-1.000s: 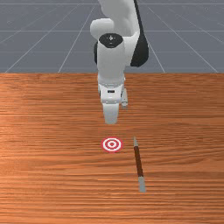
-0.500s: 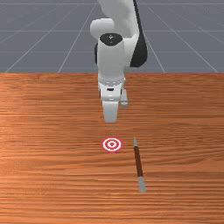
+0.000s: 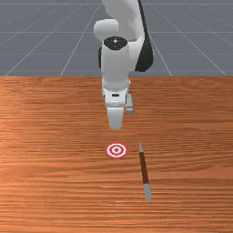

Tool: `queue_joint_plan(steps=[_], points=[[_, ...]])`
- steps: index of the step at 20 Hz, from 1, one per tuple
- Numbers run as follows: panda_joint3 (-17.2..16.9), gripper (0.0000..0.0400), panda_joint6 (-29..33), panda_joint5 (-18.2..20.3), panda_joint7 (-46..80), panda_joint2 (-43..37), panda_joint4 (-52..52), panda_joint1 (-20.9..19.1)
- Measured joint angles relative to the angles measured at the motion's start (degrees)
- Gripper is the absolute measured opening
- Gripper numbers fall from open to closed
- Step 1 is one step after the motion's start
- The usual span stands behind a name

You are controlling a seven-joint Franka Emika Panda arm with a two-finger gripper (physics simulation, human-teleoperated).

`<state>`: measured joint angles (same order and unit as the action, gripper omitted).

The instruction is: Pick up the pen and put it to the marker

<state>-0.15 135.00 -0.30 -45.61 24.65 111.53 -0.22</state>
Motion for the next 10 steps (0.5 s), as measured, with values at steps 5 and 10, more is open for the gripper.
queue_joint_plan(steps=[5, 10], points=[[-0.09, 0.0000, 0.04, 0.05, 0.58, -0.19, 0.23, 0.10], [1.19, 0.0000, -0.22, 2.71, -1.81, -0.16, 0.07, -1.09]])
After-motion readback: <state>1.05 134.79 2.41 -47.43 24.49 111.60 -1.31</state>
